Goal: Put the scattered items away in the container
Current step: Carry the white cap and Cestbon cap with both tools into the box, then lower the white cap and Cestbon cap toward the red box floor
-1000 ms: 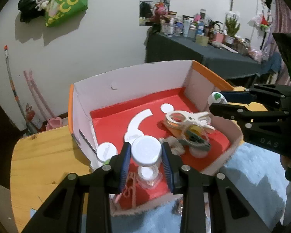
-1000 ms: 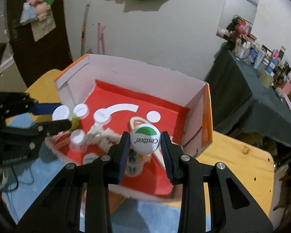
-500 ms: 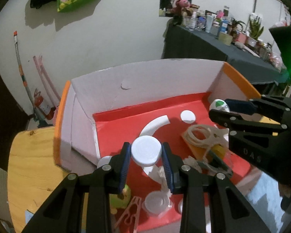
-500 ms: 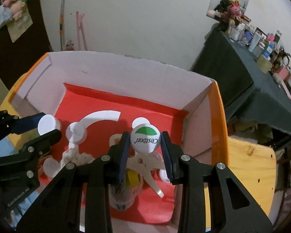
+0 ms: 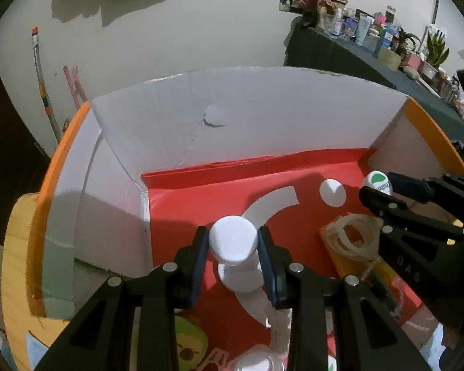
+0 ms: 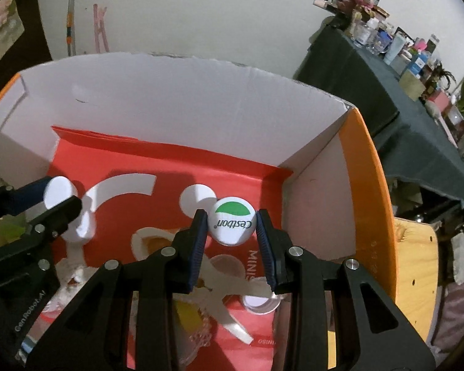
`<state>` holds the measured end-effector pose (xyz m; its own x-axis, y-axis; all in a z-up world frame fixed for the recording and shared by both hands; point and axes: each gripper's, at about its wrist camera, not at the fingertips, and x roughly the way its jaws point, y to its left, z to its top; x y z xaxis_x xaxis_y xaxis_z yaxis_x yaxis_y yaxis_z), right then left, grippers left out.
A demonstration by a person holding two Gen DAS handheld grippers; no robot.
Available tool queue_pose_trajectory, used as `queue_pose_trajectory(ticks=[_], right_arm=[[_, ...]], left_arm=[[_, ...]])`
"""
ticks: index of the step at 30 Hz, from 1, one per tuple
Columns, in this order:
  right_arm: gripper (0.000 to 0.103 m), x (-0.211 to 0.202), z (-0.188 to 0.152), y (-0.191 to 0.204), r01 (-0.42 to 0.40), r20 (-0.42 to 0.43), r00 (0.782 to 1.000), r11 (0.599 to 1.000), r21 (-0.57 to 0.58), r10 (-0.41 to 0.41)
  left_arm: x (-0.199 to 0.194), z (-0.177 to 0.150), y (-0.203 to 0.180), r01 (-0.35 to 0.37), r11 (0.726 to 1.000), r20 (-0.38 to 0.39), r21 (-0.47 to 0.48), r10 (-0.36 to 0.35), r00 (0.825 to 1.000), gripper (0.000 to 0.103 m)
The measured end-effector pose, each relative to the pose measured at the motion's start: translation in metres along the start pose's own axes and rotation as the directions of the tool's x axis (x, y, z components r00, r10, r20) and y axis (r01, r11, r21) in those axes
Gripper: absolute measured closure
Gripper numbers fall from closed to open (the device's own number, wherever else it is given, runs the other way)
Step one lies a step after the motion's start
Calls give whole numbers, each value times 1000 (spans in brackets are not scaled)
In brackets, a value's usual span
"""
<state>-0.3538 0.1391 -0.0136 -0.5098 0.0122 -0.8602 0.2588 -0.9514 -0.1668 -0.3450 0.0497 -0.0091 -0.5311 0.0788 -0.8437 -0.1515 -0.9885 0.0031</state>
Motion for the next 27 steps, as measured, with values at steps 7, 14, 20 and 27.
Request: queue_pose_trajectory(ticks=[7,14,20,27], right_arm=[[73,12,1,2,20,-19,1000,1000,-7,-20],[73,19,2,1,30,-42,999,999,-23,-31],[73,23,2,-1,32,-59,998,999,-29,-34],[73,30,1,-1,32,-68,997,999,-34,-34]], left_arm=[[14,4,3,-12,1000,-28,-24,11,1000,69],[19,7,5,-38,998,-56,-39,36,998,69],[22,8,5,-57,997,-75,-43,53,996,69],[29,11,5,-63,997,-97,-36,59,994,69]])
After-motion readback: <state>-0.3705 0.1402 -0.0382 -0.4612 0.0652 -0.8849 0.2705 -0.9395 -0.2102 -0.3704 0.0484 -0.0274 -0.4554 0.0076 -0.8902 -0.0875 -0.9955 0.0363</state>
